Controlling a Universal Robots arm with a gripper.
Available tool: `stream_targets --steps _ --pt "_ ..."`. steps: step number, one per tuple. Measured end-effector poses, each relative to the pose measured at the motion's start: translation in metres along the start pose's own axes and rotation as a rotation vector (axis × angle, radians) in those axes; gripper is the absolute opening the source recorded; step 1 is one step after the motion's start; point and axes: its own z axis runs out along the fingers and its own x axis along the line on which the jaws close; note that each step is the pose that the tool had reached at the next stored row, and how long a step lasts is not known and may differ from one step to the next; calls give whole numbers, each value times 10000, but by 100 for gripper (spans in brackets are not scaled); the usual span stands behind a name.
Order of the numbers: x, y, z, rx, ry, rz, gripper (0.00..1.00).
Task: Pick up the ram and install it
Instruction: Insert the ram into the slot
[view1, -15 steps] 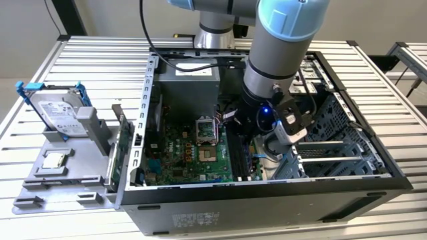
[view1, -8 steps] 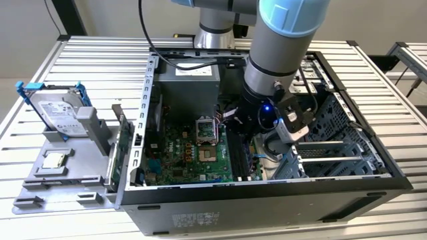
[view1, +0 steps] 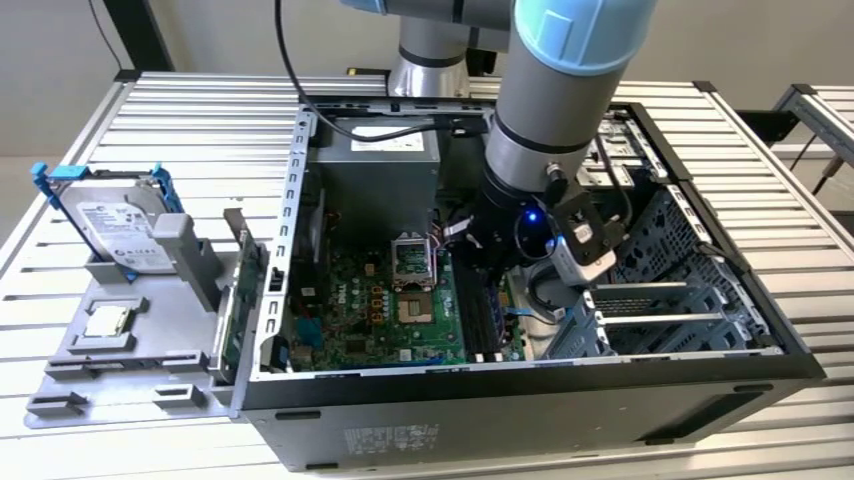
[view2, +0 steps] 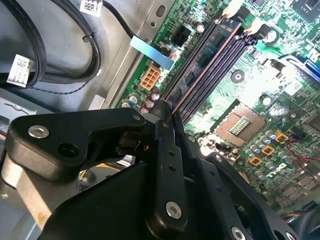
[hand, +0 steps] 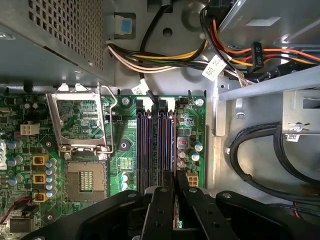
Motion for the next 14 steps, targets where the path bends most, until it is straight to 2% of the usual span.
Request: stream_targets --steps 14 --pt "1 15 63 1 6 -135 0"
